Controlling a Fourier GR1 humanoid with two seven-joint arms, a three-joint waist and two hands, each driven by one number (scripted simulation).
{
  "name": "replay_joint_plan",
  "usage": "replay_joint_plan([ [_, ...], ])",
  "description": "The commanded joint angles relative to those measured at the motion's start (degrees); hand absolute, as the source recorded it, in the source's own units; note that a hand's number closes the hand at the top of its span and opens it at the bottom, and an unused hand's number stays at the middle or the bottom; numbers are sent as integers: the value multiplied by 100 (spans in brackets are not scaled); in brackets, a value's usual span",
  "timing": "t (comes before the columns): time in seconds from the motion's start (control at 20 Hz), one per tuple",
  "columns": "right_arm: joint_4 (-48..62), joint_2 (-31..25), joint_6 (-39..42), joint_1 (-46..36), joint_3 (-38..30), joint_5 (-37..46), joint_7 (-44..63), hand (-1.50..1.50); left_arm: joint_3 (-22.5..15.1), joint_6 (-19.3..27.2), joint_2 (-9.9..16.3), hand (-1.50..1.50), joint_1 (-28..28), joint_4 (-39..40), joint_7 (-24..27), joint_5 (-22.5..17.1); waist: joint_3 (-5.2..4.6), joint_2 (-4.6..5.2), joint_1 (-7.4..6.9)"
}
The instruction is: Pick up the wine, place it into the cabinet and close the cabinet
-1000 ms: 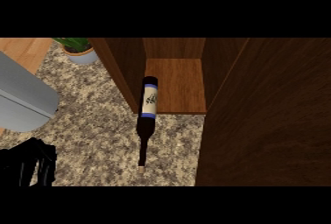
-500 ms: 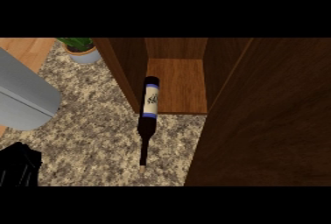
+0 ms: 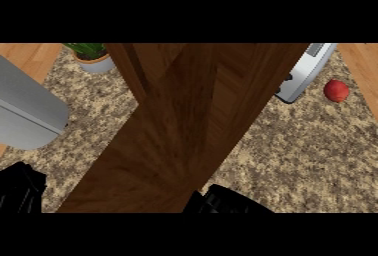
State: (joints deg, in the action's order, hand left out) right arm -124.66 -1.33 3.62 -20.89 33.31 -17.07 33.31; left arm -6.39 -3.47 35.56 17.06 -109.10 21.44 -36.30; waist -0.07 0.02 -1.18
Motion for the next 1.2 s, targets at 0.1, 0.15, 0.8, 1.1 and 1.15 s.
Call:
replay_joint_plan([
  [0.1,1195,128,-1172,-1781,-300,-645,-190,150,31,-295,-198,150,210,99,118,160,0,4,-19],
  [0.15,1373,129,-1550,-2288,-188,-749,-124,150,193,-333,-126,150,-62,317,4,4,-3,6,-21],
  [0.8,3363,133,-1659,-2918,-866,-1528,-1175,150,600,-691,-392,150,499,-172,-96,310,6,-5,25],
  [1.1,4233,-89,-785,-2732,-1444,-1834,-1697,150,548,-724,-576,150,365,-115,-320,459,8,8,63],
  [1.15,4700,131,-795,-3031,-1383,-1629,-1893,150,794,-796,-503,150,39,110,-400,325,6,12,55],
])
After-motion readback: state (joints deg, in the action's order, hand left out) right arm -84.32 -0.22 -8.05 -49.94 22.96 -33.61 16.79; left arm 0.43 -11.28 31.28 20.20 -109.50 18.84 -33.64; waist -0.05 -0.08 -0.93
